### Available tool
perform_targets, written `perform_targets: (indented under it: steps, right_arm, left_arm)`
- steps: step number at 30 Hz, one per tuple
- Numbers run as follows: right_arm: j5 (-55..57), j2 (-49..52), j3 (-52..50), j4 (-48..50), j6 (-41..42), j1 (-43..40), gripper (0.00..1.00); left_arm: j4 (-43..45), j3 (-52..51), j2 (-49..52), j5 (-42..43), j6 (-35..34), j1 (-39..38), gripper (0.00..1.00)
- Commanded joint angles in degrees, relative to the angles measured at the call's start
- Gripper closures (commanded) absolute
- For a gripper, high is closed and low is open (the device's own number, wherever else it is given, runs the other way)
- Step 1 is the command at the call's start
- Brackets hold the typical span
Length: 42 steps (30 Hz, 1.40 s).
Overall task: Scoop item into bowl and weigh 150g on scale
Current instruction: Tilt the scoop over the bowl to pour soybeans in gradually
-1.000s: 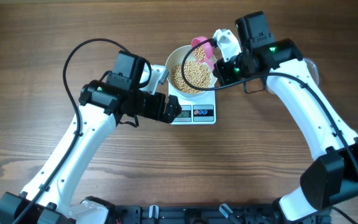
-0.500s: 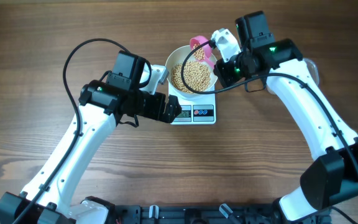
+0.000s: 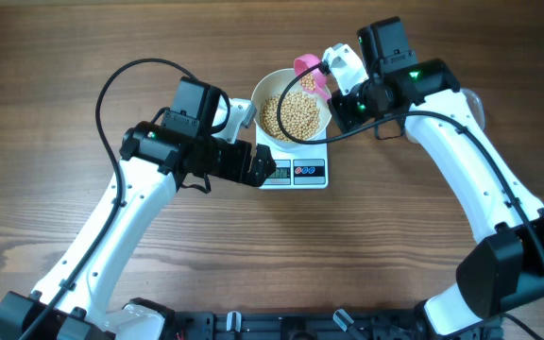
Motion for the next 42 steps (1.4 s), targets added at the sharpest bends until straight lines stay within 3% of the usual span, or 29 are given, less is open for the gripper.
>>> perform_targets:
  steps: [1,16,42]
  right_arm:
    - [-0.55,0.46,1.05,-0.11,1.51,0.44,0.96]
    - [-4.37,0.46,1.05,-1.29,2.08,0.44,0.96]
    - [6.01,0.46,1.05,-1.22,-0.94,4.42,0.96]
  left_arm:
    - [0.13,0.28,0.28,0.55,0.87,0.02,0.00]
    - [0.13,0.28,0.28,0.55,0.87,0.02,0.00]
    - [0.13,0.28,0.28,0.55,0.90,0.02,0.00]
